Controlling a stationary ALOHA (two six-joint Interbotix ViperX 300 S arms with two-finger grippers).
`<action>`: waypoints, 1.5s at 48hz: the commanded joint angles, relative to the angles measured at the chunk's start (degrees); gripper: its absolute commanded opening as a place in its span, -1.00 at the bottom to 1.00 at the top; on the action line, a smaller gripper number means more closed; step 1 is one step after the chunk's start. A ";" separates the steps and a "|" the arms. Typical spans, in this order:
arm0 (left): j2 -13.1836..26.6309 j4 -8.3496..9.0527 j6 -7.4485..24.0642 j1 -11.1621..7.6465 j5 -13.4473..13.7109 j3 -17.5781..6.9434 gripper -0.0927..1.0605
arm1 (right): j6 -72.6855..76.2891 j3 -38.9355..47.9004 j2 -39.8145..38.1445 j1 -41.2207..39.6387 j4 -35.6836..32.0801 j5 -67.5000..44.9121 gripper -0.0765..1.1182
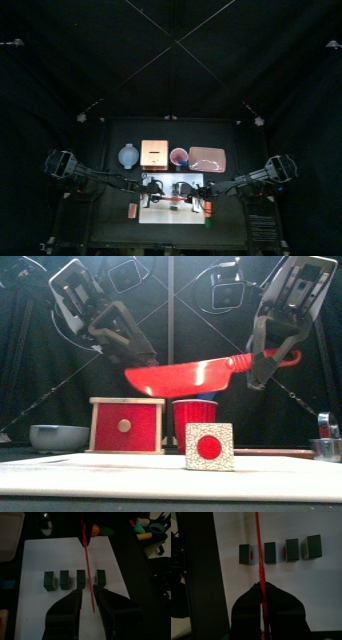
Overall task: Place sushi on board then cut the sushi with the knife then place the pieces on the plate
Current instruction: Cut the sushi into 4 pieces
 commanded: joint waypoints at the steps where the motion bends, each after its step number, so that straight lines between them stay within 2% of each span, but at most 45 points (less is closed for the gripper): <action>1: -1.05 0.18 0.09 0.44 -0.53 -0.70 0.43 | -0.18 -1.23 -2.46 -0.18 -0.09 -0.26 -0.21; 8: -1.85 0.97 0.09 1.41 -0.62 -0.62 0.50 | -0.18 -1.05 -3.34 -0.26 -0.09 -0.26 -0.21; 16: -3.78 1.93 0.09 2.37 -2.37 0.62 0.50 | -0.09 0.00 -5.27 -0.26 0.00 -0.62 -0.21; 19: -4.66 1.93 0.00 2.90 -4.13 1.58 0.50 | -0.09 0.70 -6.15 -0.26 0.26 -0.88 -0.21; 28: -7.12 1.05 -0.26 4.57 -12.92 5.98 0.50 | 0.00 3.87 -9.23 -0.26 0.88 -2.72 -0.21; 33: -7.47 0.18 -0.18 4.75 -15.73 7.21 0.50 | 0.00 5.80 -11.34 -0.26 2.20 -3.78 -0.21; 55: -7.12 -0.35 -0.18 5.45 -16.17 8.00 0.50 | 0.00 12.30 -19.86 0.18 4.66 -4.13 -0.21; 65: -7.03 -0.97 -0.26 5.45 -16.08 8.53 0.50 | 0.18 16.44 -26.19 0.88 10.63 0.70 -0.21; 72: -7.03 -2.02 -0.18 5.45 -16.17 8.61 0.50 | 0.53 19.51 -30.94 1.67 13.45 2.72 -0.19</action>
